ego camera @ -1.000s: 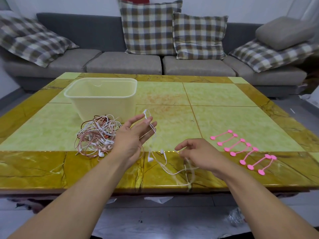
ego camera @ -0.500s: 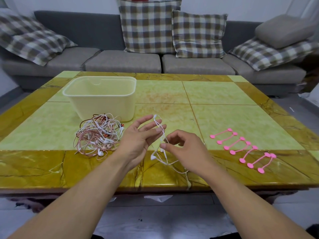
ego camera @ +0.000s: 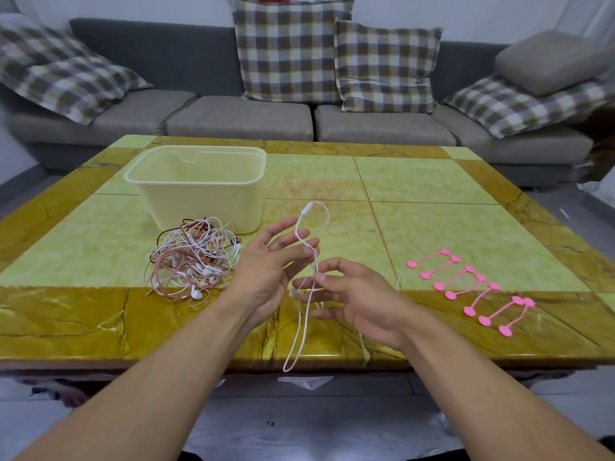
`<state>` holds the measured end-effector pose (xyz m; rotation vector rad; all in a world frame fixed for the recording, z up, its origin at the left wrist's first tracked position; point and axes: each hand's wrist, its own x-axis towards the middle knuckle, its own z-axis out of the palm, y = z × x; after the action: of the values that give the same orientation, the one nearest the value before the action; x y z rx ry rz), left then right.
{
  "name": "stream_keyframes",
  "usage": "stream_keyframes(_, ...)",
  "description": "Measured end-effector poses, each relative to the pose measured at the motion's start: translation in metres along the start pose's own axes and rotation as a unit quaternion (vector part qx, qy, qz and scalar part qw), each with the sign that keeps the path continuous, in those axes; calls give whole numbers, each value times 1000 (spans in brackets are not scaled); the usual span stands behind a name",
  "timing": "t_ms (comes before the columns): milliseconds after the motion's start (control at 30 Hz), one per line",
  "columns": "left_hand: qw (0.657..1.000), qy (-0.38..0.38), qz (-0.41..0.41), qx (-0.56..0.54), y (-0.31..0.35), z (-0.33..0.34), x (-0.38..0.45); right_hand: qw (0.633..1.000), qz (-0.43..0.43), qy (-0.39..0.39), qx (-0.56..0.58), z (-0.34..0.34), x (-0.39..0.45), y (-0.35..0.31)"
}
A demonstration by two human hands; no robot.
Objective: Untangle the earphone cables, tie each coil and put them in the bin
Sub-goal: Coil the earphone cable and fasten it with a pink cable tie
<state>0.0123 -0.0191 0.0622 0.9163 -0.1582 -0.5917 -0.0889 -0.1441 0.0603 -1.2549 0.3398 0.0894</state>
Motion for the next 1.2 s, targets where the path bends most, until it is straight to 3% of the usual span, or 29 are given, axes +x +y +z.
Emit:
stream_keyframes(67,1000,3,-3,-20,1,0,1,1000,9,-21,12,2,-2,-2)
stream_keyframes(267,998,23,-7,-62,5,-4,2,993,48,-61,-91,1,-5,2)
stream_keyframes(633,999,39,-3,-7,7,-9,5,995,82,48,6,-13,-5,-11)
stream_keyframes(900,999,41,15,18,2,-8,4,994,8,59,92,-14,0,-11)
stream_keyframes(1200,997,-15,-20,79,-3,-6,0,990,-39,92,101,-9,-2,-10)
